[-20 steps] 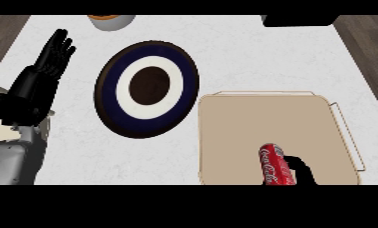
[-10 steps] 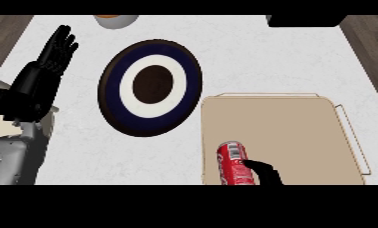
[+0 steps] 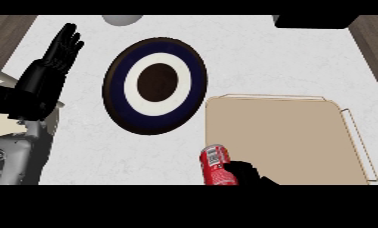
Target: Pick the can from the tray and place it in the plate
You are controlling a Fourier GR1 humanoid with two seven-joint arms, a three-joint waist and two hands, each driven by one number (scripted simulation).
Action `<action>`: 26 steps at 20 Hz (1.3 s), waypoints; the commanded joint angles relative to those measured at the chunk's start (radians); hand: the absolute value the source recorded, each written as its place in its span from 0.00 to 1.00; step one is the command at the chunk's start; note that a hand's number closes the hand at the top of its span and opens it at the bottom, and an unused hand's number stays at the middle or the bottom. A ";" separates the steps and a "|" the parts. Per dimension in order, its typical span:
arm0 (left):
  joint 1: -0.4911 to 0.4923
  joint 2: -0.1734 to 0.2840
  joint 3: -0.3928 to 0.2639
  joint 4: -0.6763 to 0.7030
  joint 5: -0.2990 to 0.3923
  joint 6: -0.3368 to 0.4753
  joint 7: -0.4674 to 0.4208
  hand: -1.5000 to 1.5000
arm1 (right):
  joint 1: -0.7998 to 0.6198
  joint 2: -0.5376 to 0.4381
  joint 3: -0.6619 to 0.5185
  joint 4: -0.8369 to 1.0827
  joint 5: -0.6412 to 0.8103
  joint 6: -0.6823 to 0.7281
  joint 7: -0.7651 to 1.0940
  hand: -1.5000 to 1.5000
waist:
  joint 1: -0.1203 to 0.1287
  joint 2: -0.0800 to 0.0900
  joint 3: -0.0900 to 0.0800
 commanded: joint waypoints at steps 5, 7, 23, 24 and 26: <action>-0.023 0.010 0.003 -0.017 0.026 -0.026 0.026 0.50 | -0.191 0.216 -0.021 0.024 -0.157 0.033 0.110 1.00 | 0.041 0.010 0.001; -0.020 0.013 -0.001 -0.006 0.014 -0.030 -0.001 0.50 | -0.209 0.216 -0.040 0.040 -0.173 0.022 0.126 1.00 | 0.045 0.016 0.000; -0.065 -0.028 -0.052 0.004 -0.010 -0.020 0.006 0.50 | -0.409 0.222 -0.231 0.266 -0.374 -0.009 0.195 1.00 | 0.092 0.036 0.003; -0.055 -0.028 -0.035 0.004 0.018 -0.034 -0.006 0.50 | -0.453 0.223 -0.262 0.297 -0.407 -0.022 0.203 0.00 | 0.098 0.033 0.002; -0.085 -0.036 -0.056 0.000 -0.013 -0.012 0.015 0.50 | -0.536 0.225 -0.282 0.382 -0.470 -0.044 0.215 0.00 | 0.100 0.031 0.003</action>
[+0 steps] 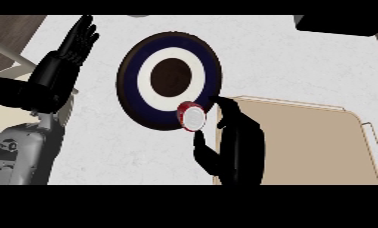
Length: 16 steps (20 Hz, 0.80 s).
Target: Pick the can from the tray and place it in the plate
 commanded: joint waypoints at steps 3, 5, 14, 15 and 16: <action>-0.010 -0.013 -0.017 0.006 0.000 -0.008 0.002 0.50 | -0.277 0.056 -0.140 0.244 -0.227 -0.129 0.048 0.00 | 0.017 -0.002 0.002; -0.006 -0.020 -0.020 0.017 0.007 -0.015 -0.006 0.50 | -0.342 0.056 -0.141 0.326 -0.269 -0.195 0.030 0.00 | 0.030 0.001 0.001; 0.003 -0.029 -0.029 0.010 -0.020 0.007 -0.004 0.50 | -0.559 0.057 -0.220 0.501 -0.417 -0.571 -0.065 0.00 | 0.018 -0.012 0.002; -0.022 -0.019 -0.014 0.013 -0.013 0.007 0.011 0.50 | -0.567 0.057 -0.237 0.514 -0.459 -0.600 -0.100 0.00 | -0.003 -0.013 0.002; -0.013 -0.007 -0.007 0.055 -0.023 -0.004 -0.024 0.50 | -0.551 0.057 -0.194 0.504 -0.470 -0.671 -0.110 0.00 | -0.010 -0.011 0.001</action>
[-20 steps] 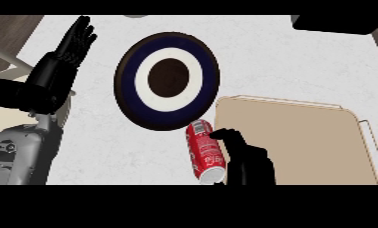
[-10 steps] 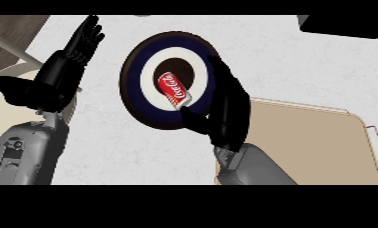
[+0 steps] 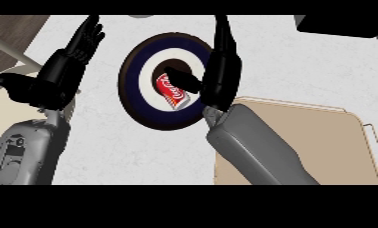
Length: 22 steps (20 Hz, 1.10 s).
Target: Pick the can from the tray and place it in the plate
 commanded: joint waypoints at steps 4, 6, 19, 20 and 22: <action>0.014 0.005 0.026 0.034 -0.007 0.012 -0.008 0.50 | -0.067 0.005 0.025 0.096 -0.180 -0.333 -0.033 0.00 | -0.053 -0.014 -0.001; 0.026 0.053 0.072 -0.003 0.032 -0.022 0.012 0.50 | 0.003 0.005 0.046 0.075 -0.220 -0.402 -0.110 0.00 | -0.064 -0.019 0.000; 0.098 0.007 0.056 -0.088 -0.013 0.025 0.052 0.50 | 0.437 -0.127 0.195 -0.188 -0.571 -0.434 -0.648 0.00 | -0.109 -0.027 0.000; 0.101 0.043 0.111 -0.076 0.033 -0.012 0.034 0.50 | 0.458 -0.228 0.147 -0.305 -0.619 -0.365 -0.642 0.00 | -0.114 -0.029 -0.001; 0.096 0.012 0.075 -0.061 -0.010 0.017 0.018 0.50 | 0.531 -0.231 0.174 -0.291 -0.703 -0.415 -0.783 0.00 | -0.110 -0.026 0.001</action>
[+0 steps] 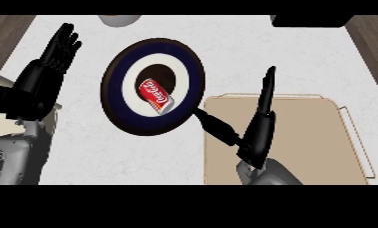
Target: Pick the can from the tray and place it in the plate
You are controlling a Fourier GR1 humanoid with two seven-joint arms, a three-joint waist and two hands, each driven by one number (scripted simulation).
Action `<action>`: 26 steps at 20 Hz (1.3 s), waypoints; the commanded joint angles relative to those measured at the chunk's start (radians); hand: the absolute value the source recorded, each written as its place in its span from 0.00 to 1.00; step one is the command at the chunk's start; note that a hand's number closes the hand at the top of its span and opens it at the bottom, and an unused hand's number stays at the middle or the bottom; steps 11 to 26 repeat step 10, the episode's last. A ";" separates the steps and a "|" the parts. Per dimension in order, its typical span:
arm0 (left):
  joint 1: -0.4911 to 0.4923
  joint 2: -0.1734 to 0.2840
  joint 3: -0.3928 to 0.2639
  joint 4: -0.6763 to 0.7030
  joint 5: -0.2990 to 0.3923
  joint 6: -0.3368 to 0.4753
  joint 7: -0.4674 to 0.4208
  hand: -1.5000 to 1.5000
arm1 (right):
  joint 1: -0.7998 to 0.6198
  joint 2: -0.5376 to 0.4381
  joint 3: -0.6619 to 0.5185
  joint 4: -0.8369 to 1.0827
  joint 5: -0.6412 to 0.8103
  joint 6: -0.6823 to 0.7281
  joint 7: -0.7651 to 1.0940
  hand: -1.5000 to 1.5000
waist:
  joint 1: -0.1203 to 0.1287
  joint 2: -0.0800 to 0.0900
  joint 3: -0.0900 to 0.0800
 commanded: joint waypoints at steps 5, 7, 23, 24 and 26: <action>0.045 0.032 0.058 0.001 0.032 -0.058 -0.035 0.50 | 0.250 -0.117 -0.036 -0.176 -0.230 0.100 -0.304 0.00 | -0.009 -0.003 -0.001; -0.057 0.034 0.052 0.071 0.013 -0.046 -0.009 0.50 | 0.316 -0.095 -0.048 -0.173 -0.275 0.113 -0.441 0.00 | -0.015 -0.002 0.000; 0.023 -0.035 0.008 0.008 -0.031 0.009 -0.026 0.50 | 0.356 -0.135 -0.132 -0.147 -0.307 0.180 -0.491 0.00 | -0.014 -0.004 -0.001; 0.023 -0.035 0.008 0.008 -0.031 0.009 -0.026 0.50 | 0.356 -0.135 -0.132 -0.147 -0.307 0.180 -0.491 0.00 | -0.014 -0.004 -0.001; 0.023 -0.035 0.008 0.008 -0.031 0.009 -0.026 0.50 | 0.356 -0.135 -0.132 -0.147 -0.307 0.180 -0.491 0.00 | -0.014 -0.004 -0.001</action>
